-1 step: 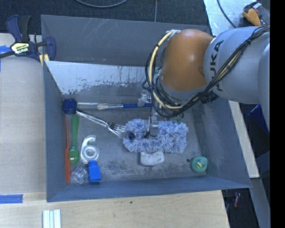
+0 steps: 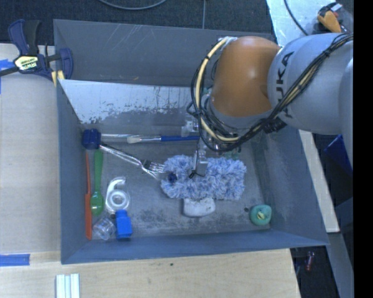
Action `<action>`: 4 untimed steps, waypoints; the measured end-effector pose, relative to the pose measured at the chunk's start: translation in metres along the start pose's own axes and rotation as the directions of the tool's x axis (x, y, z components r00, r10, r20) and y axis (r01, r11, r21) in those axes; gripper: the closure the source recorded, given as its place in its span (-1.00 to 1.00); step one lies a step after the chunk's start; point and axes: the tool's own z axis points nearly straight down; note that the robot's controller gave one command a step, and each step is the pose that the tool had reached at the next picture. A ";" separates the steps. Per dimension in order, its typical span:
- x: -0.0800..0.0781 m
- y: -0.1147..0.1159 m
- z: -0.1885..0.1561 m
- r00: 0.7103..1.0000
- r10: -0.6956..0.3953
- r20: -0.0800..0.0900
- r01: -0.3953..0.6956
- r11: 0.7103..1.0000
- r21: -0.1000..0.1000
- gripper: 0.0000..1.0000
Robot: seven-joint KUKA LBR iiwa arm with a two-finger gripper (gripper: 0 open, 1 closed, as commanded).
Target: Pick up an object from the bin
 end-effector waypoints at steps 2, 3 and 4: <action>0.043 -0.012 0.072 0.967 -0.253 0.015 0.253 0.967 0.004 -1.00; 0.039 -0.024 0.071 0.991 -0.131 0.009 0.132 0.991 -0.002 -1.00; 0.041 -0.013 0.070 0.969 -0.245 0.019 0.245 0.969 0.005 -1.00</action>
Offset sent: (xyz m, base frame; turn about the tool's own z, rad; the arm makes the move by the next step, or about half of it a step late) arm -0.0449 -0.0103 -0.0744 -0.2580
